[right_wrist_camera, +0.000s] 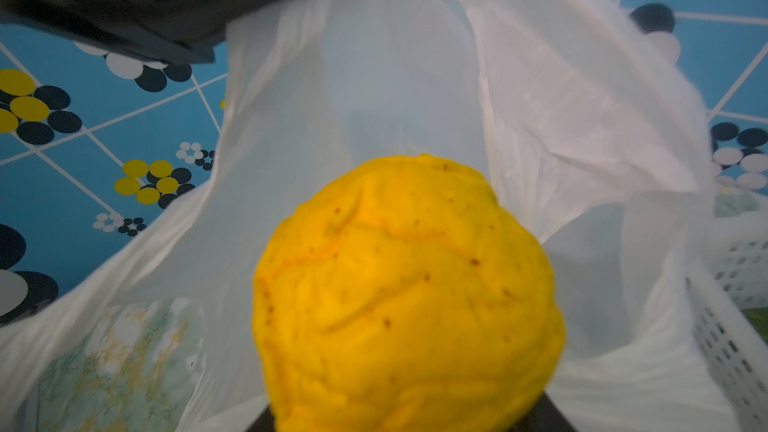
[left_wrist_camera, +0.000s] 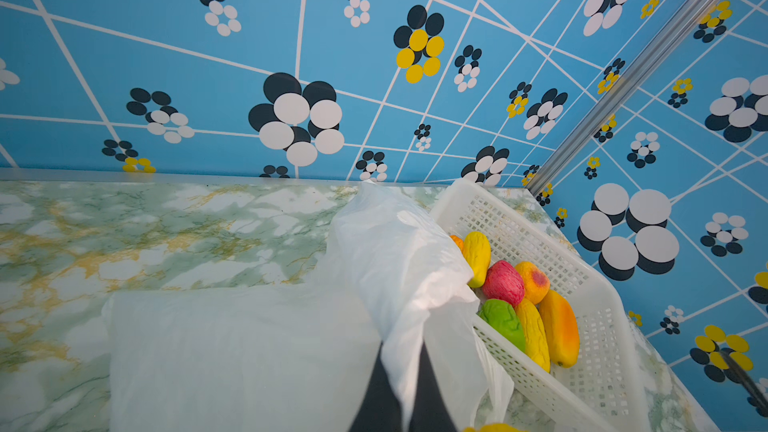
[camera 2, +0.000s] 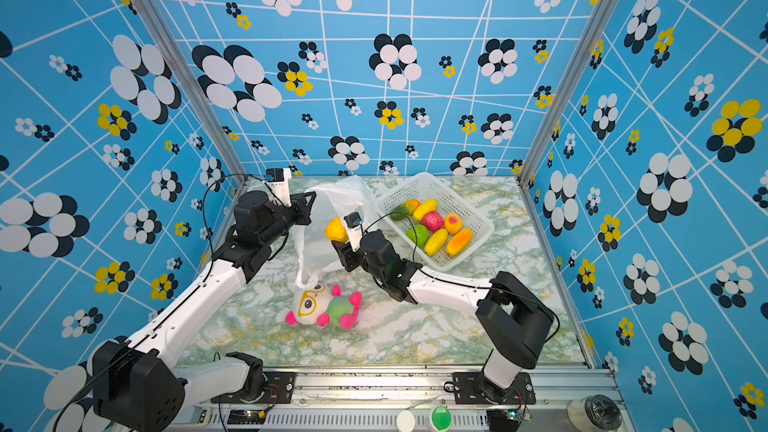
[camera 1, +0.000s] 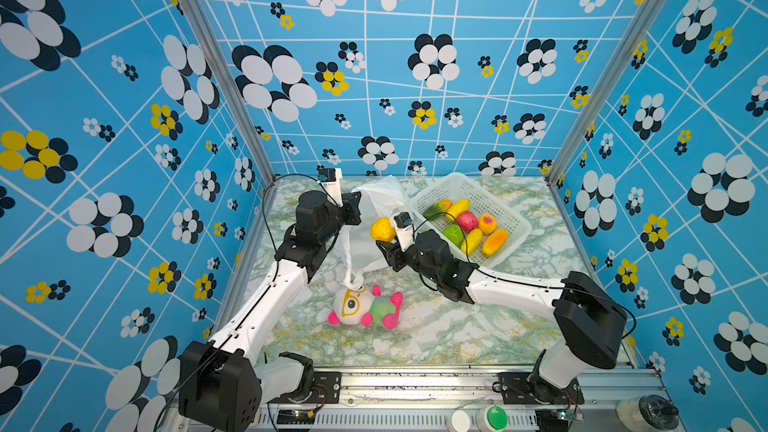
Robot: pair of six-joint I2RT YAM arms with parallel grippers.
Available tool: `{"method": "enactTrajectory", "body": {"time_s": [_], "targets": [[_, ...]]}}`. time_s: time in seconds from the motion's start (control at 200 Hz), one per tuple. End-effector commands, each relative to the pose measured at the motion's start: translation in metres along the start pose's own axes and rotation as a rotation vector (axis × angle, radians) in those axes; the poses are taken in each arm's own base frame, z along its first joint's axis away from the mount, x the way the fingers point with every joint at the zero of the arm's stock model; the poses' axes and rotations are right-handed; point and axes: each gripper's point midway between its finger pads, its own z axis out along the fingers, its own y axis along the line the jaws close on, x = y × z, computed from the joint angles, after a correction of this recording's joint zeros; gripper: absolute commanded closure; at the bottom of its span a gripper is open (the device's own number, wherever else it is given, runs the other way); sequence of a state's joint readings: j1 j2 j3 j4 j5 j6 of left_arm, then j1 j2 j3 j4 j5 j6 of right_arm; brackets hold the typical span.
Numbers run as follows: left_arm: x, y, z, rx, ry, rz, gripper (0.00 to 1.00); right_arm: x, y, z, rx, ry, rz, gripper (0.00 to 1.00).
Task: Untie the knot of the plastic bag and take out the fruit
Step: 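Lift the round yellow fruit out of the bag over the basket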
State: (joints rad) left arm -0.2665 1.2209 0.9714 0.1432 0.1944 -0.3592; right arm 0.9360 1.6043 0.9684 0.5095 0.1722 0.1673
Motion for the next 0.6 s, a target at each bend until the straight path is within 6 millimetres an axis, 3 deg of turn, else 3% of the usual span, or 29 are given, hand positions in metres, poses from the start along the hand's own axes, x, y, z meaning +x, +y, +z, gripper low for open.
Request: {"method": "enactTrajectory", "body": {"time_s": [0.0,0.245,0.445,0.595], "targets": [[-0.007,0.000,-0.004,0.009,-0.028,-0.008,1.00,-0.034,-0.023,-0.025,0.128,-0.136,-0.028,0.73],[-0.007,0.000,-0.004,0.012,-0.026,-0.010,1.00,-0.034,-0.102,-0.054,0.415,-0.170,0.032,0.73],[-0.007,0.000,-0.004,0.010,-0.024,-0.011,1.00,-0.016,-0.168,-0.067,0.579,-0.146,0.203,0.73],[-0.007,0.001,-0.004,0.006,-0.025,-0.012,1.00,0.004,-0.207,-0.071,0.684,-0.089,0.313,0.72]]}}
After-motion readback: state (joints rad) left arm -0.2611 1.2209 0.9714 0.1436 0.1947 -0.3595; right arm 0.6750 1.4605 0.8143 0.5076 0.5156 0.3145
